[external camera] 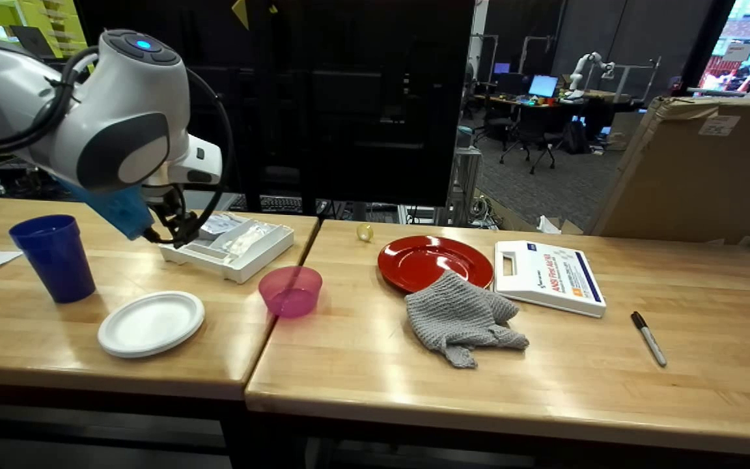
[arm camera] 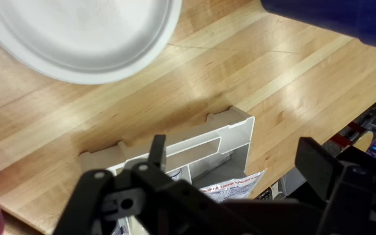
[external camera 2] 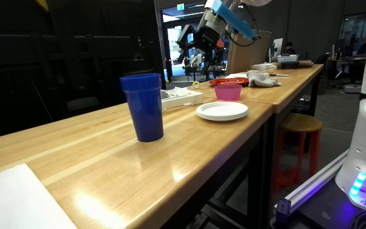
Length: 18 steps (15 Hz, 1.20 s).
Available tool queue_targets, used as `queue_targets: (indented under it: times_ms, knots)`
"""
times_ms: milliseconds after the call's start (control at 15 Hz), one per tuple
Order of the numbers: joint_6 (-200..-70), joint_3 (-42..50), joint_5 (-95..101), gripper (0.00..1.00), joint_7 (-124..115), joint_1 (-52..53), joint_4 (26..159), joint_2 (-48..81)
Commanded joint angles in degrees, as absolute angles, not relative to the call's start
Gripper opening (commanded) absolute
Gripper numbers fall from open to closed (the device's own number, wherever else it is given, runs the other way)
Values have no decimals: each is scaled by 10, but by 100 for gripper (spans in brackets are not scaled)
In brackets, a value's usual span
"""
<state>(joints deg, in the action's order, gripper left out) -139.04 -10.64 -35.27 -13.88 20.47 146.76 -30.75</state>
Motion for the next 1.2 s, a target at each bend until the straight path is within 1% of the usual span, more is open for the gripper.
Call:
queue_targets:
  times_ms: [0, 133, 533, 733, 800, 1133]
  knots:
    - [-1392, -128, -338, 100, -143, 191, 1469, -309]
    - [-1408, -144, -325, 100, -134, 197, 1476, -309]
    - [-1413, -220, -188, 100, -179, 188, 1510, -320]
    - [-1426, -222, -151, 100, -176, 195, 1540, -331]
    - [-1415, -211, -166, 100, -175, 204, 1517, -309]
    - [-1420, -212, -156, 100, -175, 204, 1531, -316]
